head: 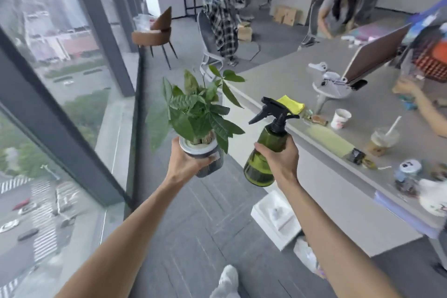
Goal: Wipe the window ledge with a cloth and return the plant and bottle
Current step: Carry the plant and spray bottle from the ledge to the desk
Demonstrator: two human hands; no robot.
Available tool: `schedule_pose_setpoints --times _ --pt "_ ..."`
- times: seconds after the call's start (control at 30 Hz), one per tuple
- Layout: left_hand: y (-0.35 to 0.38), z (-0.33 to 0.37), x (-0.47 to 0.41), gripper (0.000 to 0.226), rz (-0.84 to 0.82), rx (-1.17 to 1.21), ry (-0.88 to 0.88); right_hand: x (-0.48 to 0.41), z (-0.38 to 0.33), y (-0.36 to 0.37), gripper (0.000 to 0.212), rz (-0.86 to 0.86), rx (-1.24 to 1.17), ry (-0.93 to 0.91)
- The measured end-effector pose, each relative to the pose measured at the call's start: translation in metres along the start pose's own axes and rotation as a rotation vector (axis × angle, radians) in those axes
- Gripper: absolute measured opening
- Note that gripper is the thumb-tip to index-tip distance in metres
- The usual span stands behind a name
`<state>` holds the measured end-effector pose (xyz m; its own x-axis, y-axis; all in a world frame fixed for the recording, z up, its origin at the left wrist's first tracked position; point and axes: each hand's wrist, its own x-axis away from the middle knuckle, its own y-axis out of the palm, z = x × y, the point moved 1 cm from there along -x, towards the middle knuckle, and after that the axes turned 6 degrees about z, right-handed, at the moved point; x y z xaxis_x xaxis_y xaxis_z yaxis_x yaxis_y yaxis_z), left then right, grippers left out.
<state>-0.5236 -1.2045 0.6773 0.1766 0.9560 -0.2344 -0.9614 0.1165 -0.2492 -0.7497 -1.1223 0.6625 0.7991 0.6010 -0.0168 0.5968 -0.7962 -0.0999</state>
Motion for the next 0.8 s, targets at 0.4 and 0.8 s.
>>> schedule_pose_setpoints --times 0.4,0.8 --pt "0.058 -0.054 -0.311 0.067 -0.164 0.042 0.017 -0.237 -0.019 0.171 0.052 0.12 0.051 -0.022" --pt "0.162 -0.129 -0.567 0.084 -0.512 -0.041 -0.014 -0.407 -0.018 0.255 0.049 0.517 0.114 0.027"
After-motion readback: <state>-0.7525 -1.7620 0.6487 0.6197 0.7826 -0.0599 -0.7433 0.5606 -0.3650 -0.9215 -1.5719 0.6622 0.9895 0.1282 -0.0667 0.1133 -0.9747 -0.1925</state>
